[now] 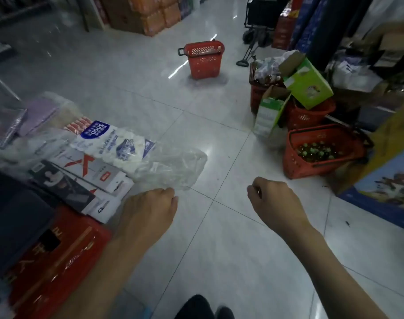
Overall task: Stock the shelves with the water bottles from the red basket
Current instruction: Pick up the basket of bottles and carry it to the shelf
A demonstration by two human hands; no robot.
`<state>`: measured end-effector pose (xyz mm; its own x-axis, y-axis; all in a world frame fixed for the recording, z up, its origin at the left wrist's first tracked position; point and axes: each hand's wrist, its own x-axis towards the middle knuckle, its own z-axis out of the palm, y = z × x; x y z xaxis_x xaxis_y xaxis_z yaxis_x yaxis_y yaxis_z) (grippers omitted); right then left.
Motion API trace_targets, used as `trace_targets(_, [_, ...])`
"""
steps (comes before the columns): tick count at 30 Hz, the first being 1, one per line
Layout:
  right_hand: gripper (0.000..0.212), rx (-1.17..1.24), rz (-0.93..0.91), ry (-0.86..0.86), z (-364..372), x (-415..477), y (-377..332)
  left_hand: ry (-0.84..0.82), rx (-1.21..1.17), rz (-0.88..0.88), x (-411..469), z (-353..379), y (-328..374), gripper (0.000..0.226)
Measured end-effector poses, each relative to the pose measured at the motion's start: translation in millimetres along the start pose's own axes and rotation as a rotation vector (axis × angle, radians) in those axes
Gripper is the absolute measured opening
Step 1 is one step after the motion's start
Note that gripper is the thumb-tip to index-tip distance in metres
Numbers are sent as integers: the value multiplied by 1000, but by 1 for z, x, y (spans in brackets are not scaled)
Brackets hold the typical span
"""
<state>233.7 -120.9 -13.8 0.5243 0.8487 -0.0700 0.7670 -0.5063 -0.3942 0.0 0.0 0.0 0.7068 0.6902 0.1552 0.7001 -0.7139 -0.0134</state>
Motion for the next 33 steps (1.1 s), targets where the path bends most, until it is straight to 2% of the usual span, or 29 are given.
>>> trace_targets(2, [31, 18, 12, 44, 0, 25, 5, 21, -8, -6, 26, 6, -3, 31])
trace_targets(7, [38, 50, -7, 13, -3, 105, 7, 2, -22, -47, 107, 22, -21, 31])
trace_targets(13, [46, 59, -4, 21, -15, 253, -8, 84, -50, -105, 243, 48, -69, 31])
trace_targets(15, [44, 75, 2, 21, -24, 306, -16, 63, -68, -130, 296, 50, -86, 29])
trace_targets(20, [33, 84, -12, 37, -60, 433, -27, 84, -39, -41, 438, 54, -112, 27])
trace_targets(27, [31, 154, 112, 54, -84, 603, 15, 94, -80, 105, 644, 91, -115, 27])
trace_targets(33, [31, 191, 90, 62, -103, 779, 56, 111, -66, 83, 814, 126, -110, 27])
